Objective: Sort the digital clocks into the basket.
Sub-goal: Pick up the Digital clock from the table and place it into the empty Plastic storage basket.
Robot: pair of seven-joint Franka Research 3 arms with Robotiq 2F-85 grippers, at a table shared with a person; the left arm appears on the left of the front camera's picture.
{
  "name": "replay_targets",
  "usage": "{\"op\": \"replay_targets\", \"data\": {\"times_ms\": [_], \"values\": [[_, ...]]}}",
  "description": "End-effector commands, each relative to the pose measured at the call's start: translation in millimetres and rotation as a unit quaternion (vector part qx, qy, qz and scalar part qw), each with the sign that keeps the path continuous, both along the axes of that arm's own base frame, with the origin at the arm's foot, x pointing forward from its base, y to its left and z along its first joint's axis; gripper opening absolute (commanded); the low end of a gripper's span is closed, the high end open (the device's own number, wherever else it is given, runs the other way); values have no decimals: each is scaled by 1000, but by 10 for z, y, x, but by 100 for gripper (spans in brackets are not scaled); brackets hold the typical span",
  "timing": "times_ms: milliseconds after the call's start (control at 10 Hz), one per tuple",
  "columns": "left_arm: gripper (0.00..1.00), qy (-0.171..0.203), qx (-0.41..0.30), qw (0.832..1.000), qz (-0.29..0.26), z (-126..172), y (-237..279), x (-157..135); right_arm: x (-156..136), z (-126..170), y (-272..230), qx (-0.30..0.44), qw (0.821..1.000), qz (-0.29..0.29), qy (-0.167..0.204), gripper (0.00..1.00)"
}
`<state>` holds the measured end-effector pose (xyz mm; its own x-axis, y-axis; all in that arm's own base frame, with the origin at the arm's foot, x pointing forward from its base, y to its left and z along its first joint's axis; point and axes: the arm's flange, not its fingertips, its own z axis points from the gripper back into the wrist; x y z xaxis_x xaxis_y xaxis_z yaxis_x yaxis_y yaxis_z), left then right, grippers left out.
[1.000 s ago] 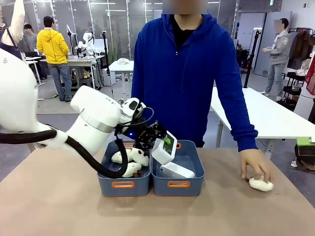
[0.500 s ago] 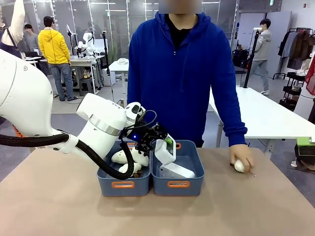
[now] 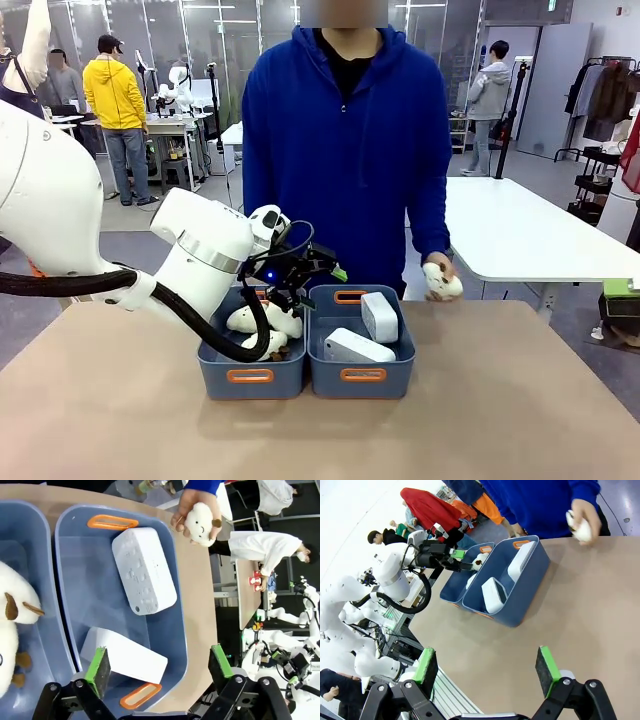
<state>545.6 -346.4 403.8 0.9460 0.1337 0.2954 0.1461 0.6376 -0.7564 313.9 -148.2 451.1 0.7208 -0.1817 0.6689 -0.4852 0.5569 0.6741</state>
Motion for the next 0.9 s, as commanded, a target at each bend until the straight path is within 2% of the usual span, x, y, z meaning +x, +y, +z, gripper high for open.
{"op": "replay_targets", "data": {"times_ms": [0,200,300,400,600,700,800], "values": [[100,-8,-11,1000,-7,126,221,-208,15,-6,7,2,1000,-6,-8,100],[100,-29,13,995,-99,569,934,-440,15,-6,7,2,1000,-6,-8,100],[100,-26,3,992,-127,852,1473,-528,15,-6,7,2,1000,-6,-8,100],[100,-9,2,988,-152,1003,1942,-613,15,-6,7,2,1000,-6,-8,100],[100,-7,14,987,-160,1172,3047,-799,15,-6,7,2,1000,-6,-8,100],[100,-13,14,990,-138,1167,3820,-1036,15,-6,7,2,1000,-6,-8,100],[100,-35,-10,992,-121,1120,4370,-1324,15,-6,7,2,1000,-6,-8,100]]}}
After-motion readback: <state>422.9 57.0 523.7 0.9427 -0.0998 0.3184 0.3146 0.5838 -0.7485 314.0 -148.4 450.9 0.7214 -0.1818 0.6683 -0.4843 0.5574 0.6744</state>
